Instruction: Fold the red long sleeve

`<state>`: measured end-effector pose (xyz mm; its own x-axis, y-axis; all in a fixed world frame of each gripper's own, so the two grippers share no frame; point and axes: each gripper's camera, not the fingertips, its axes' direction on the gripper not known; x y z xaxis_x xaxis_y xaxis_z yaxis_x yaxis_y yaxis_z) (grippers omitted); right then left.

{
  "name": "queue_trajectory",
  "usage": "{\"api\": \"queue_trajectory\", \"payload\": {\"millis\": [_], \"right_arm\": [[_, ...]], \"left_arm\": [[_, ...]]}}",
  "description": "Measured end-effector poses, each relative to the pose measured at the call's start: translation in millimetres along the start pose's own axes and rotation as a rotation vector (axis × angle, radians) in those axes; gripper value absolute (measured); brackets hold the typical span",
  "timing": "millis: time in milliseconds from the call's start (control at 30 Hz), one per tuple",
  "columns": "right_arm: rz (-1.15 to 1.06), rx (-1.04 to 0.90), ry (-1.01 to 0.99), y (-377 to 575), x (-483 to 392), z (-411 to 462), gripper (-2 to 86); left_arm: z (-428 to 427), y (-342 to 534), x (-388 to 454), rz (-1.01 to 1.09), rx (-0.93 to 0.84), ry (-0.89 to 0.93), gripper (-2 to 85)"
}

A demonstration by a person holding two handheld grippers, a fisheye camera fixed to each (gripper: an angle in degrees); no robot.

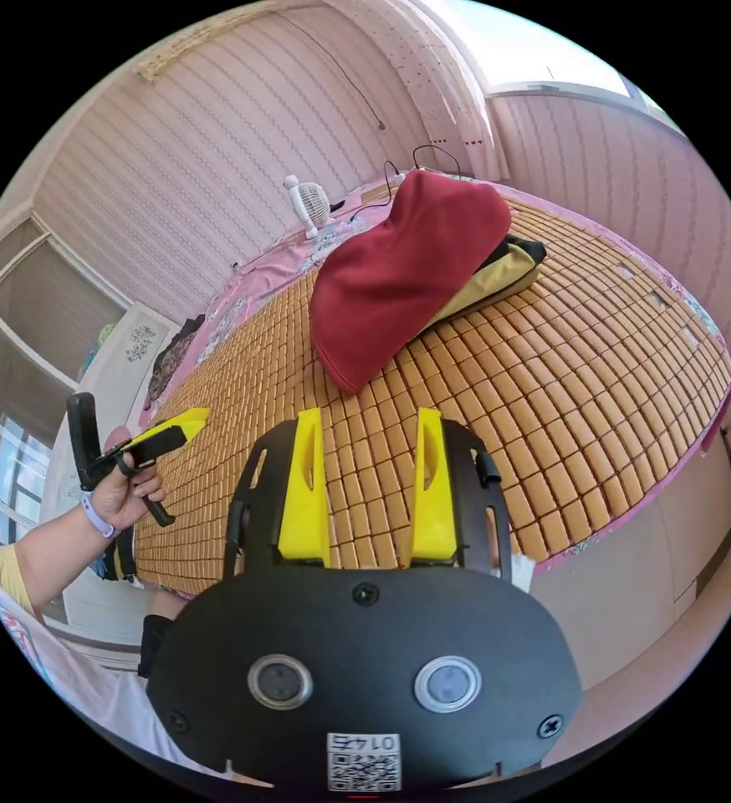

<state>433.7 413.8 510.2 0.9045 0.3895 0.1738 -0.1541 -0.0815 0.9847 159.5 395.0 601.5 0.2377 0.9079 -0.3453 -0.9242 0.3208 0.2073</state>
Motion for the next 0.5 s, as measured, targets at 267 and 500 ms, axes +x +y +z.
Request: {"api": "queue_trajectory", "payload": {"millis": [267, 500], "right_arm": [[0.213, 0.045, -0.089, -83.5, 81.3, 55.1, 15.7], [-0.006, -0.016, -0.108, -103.9, 82.4, 27.8, 2.9]], "left_arm": [[156.3, -105.8, -56.6, -0.228, -0.103, 0.119, 14.3], [148.2, -132.4, -36.1, -0.045, -0.195, 0.063, 4.9]]}}
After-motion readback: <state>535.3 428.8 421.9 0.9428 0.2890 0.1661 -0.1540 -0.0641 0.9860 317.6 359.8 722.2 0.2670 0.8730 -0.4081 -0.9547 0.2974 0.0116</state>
